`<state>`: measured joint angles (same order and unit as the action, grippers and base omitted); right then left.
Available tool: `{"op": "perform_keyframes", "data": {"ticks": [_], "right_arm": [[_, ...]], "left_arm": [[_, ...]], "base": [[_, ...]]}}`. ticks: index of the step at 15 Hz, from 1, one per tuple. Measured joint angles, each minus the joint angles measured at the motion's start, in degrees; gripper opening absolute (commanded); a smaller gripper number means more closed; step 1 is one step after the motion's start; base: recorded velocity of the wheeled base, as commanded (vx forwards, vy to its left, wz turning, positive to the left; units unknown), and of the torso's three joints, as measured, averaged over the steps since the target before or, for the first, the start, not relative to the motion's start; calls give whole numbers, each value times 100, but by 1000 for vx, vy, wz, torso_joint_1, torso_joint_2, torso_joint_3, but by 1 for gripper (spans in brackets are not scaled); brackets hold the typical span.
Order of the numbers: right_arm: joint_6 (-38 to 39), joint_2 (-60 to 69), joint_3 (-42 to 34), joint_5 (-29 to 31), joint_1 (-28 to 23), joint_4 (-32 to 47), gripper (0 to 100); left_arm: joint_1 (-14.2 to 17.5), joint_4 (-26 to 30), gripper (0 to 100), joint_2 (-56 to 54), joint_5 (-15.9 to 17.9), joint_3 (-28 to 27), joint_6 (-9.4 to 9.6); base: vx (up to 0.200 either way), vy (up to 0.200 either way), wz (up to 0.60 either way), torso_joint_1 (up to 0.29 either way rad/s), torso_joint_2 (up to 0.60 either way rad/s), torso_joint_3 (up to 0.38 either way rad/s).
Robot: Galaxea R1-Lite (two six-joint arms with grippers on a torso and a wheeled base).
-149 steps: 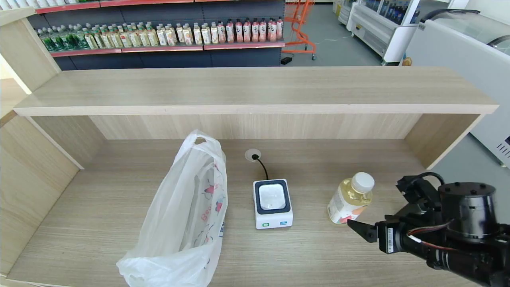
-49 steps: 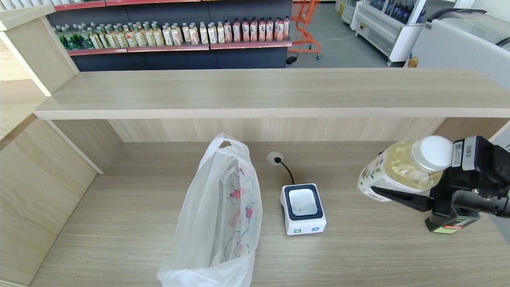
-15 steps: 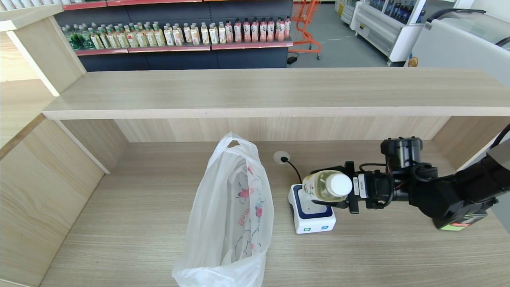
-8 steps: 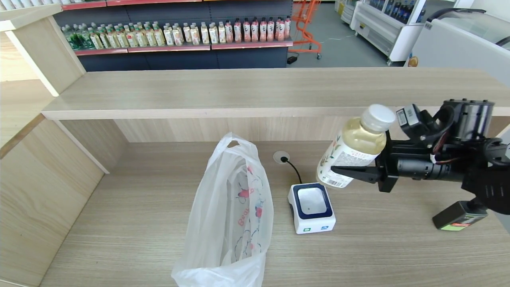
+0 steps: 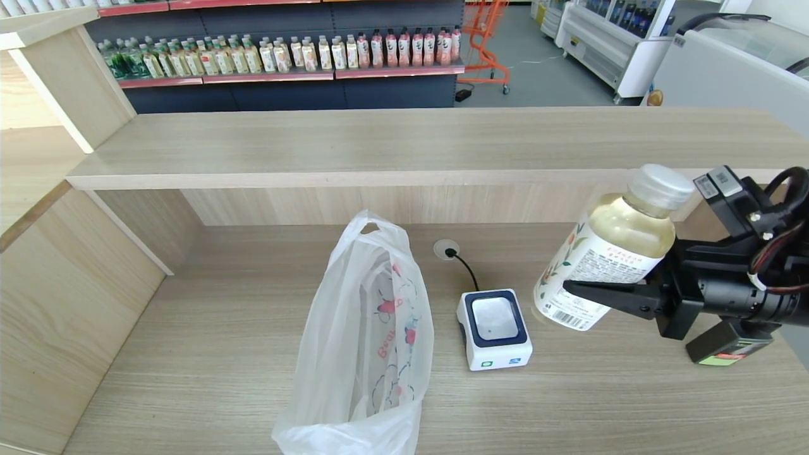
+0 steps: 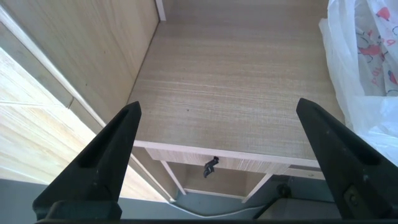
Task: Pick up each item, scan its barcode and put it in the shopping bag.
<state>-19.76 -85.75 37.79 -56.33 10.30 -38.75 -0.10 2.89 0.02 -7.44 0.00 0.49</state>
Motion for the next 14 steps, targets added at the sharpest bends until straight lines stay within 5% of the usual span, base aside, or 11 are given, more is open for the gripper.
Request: {"op": "perform_keyframes", "data": {"ticks": [4, 8, 14], "right_arm": [[145, 129, -43, 12, -91, 9, 0], [969, 216, -22, 386, -144, -2, 0], [3027, 356, 206, 1905, 246, -11, 0]], "left_arm": [[0, 0, 100, 0, 0, 0, -2], [0, 0, 100, 0, 0, 0, 5], [-1, 0, 100, 0, 0, 0, -2]], "base": [[-200, 0, 0, 12, 2, 2], [0, 50, 0, -1, -2, -1], [0, 167, 0, 11, 4, 1]]}}
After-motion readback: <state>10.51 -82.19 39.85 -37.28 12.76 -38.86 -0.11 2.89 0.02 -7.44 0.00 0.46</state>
